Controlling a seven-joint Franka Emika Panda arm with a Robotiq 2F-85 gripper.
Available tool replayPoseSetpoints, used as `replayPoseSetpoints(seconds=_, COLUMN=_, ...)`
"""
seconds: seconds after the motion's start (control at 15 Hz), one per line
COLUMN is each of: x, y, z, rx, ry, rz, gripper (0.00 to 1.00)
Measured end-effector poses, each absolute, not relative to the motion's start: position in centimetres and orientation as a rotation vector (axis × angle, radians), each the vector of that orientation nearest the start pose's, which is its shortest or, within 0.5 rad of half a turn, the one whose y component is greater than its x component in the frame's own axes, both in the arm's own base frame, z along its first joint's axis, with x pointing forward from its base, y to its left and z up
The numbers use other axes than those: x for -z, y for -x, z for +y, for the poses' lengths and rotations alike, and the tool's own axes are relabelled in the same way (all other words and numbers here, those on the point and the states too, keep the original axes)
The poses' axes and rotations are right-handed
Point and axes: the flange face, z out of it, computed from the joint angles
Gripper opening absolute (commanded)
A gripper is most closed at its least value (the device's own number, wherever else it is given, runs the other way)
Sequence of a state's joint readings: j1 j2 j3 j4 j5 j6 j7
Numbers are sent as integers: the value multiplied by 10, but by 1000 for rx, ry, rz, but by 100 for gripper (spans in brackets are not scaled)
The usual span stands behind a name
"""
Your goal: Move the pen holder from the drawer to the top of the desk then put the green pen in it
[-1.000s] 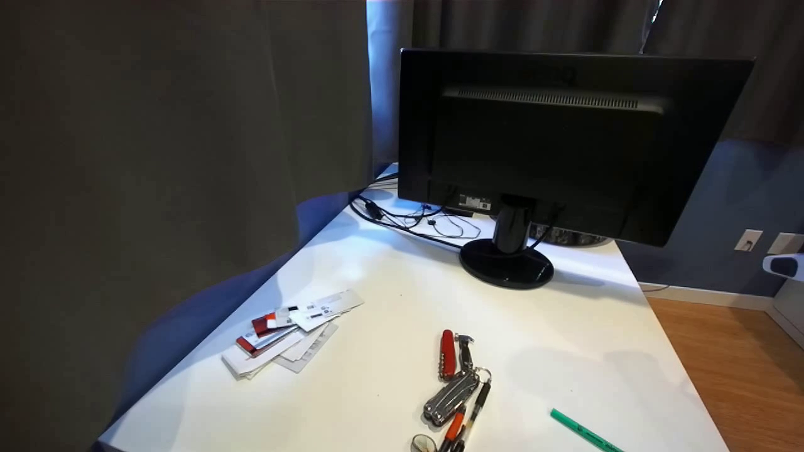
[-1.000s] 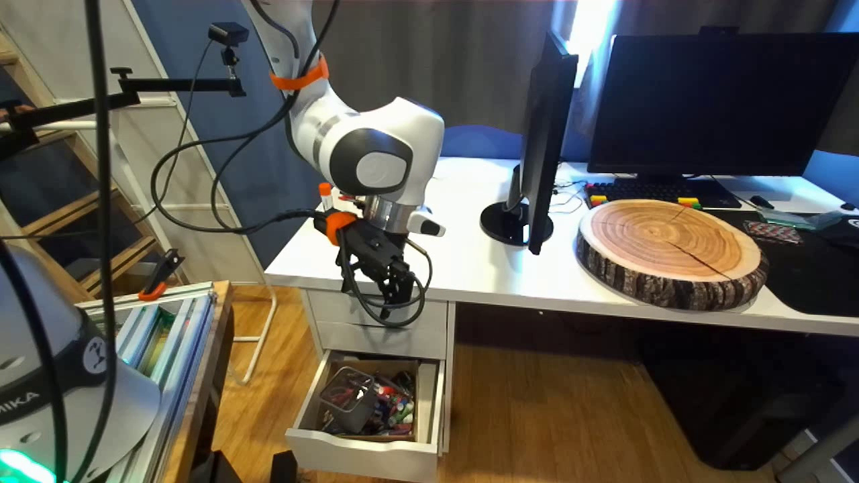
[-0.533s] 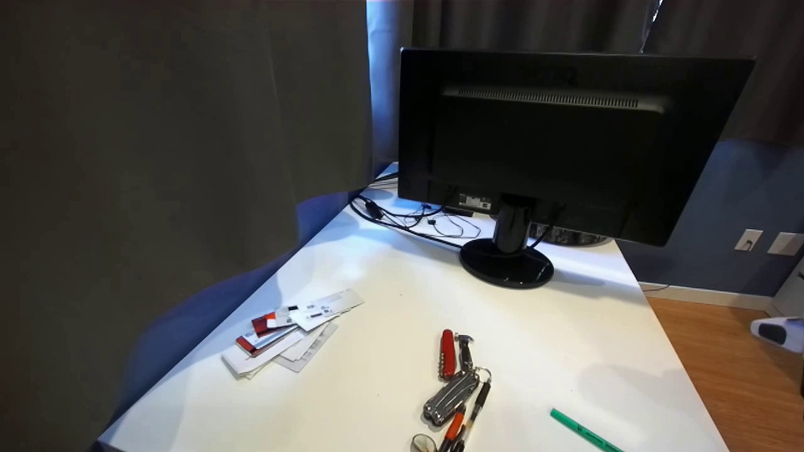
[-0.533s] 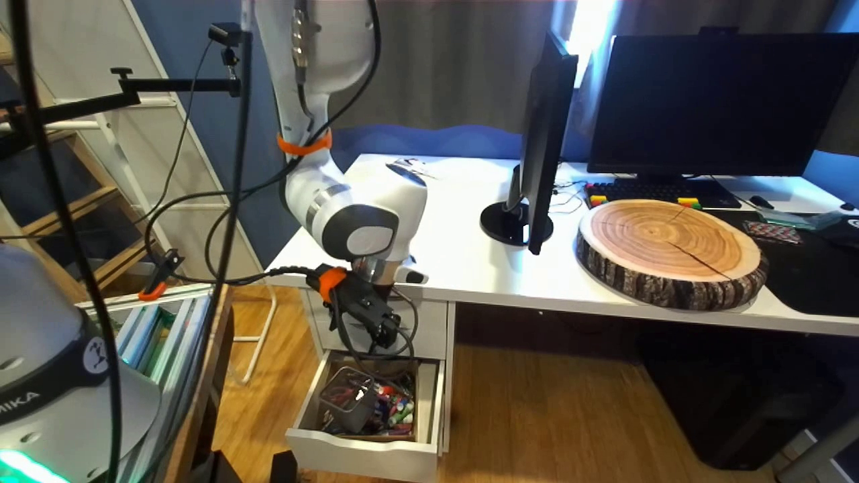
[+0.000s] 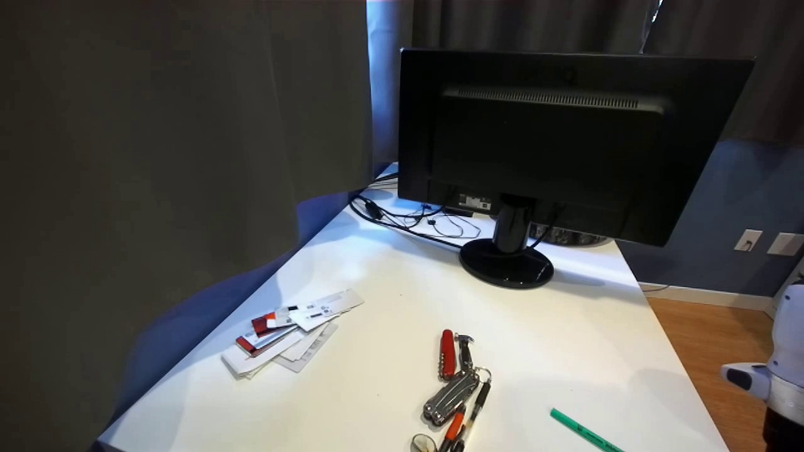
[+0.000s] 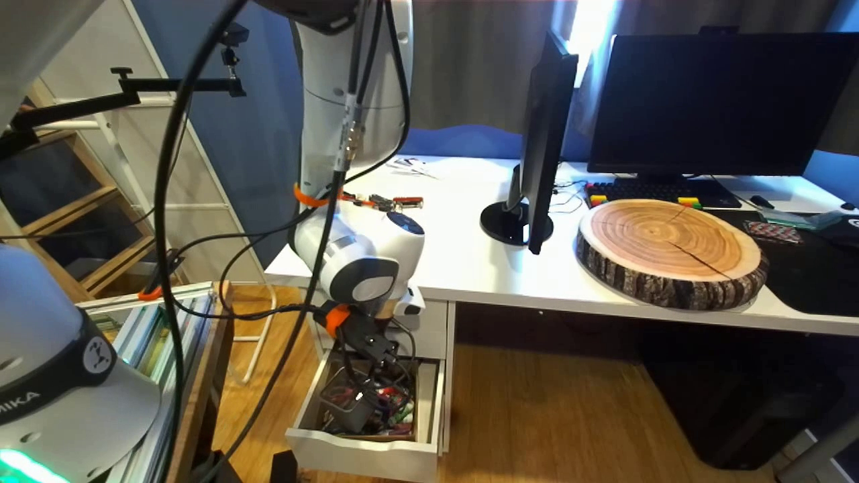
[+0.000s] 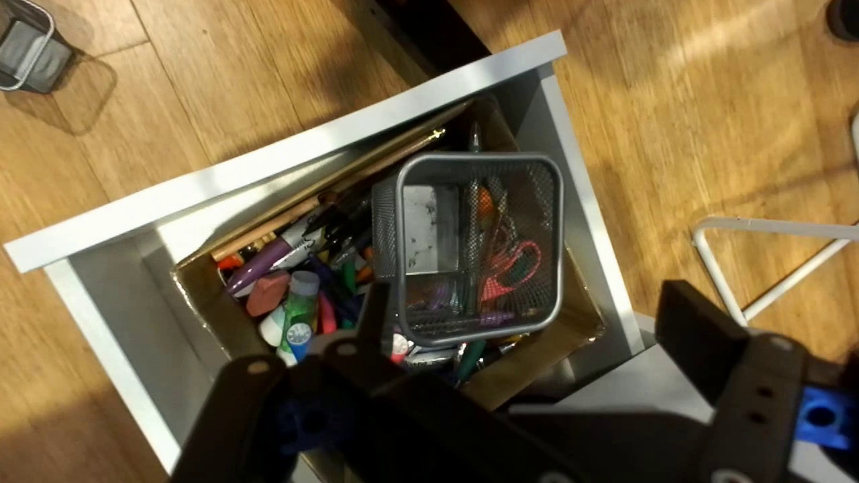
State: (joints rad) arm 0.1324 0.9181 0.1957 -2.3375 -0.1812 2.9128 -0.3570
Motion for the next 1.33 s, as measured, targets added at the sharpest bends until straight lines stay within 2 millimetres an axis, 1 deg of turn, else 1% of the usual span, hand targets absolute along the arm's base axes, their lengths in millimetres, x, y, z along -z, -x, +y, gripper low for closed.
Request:
replayPoseSetpoints(seconds=0.27, x=78, y=-365, z=168, rx=-464, ry=2700, rz=-1163, gripper=100)
replayPoseSetpoints(seconds=0.67, x=112, y=-375, z=158, rx=-467, ry=2717, rz=-1146, gripper=100)
replayPoseSetpoints(seconds=0.73, x=116, y=-377, z=157, rx=-461, ry=2721, rz=-1145, gripper=90)
replayPoseSetpoints(seconds=0.8, x=120, y=-379, z=156, rx=-456, ry=2724, rz=-1146, gripper=74)
replayPoseSetpoints(seconds=0.93, x=126, y=-383, z=155, rx=-449, ry=2728, rz=-1150, gripper=59)
replayPoseSetpoints(seconds=1.0, x=129, y=-385, z=155, rx=-446, ry=2730, rz=-1151, gripper=50)
replayPoseSetpoints(seconds=1.13, x=134, y=-387, z=156, rx=-442, ry=2732, rz=-1149, gripper=38)
replayPoseSetpoints(seconds=1.33, x=139, y=-390, z=154, rx=-438, ry=2737, rz=-1146, gripper=16)
